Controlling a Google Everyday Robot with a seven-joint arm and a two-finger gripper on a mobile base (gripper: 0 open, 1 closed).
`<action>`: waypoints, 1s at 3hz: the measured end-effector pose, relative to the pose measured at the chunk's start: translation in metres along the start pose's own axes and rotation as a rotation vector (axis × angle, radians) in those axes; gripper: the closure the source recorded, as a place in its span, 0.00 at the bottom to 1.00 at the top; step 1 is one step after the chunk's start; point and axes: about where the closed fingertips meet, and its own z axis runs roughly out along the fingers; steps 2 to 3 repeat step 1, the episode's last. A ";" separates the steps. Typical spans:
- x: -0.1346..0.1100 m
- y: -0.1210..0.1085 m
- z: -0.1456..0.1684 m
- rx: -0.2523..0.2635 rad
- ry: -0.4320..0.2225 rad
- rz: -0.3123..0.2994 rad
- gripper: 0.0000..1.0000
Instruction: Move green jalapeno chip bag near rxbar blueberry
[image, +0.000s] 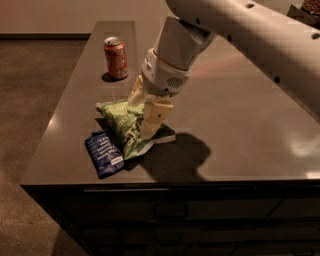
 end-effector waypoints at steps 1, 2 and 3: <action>-0.001 -0.001 0.000 0.003 -0.001 -0.001 0.00; -0.001 -0.001 0.000 0.003 -0.001 -0.001 0.00; -0.001 -0.001 0.000 0.003 -0.001 -0.001 0.00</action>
Offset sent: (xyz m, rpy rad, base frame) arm 0.0000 0.0000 0.0000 0.0000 0.0000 0.0000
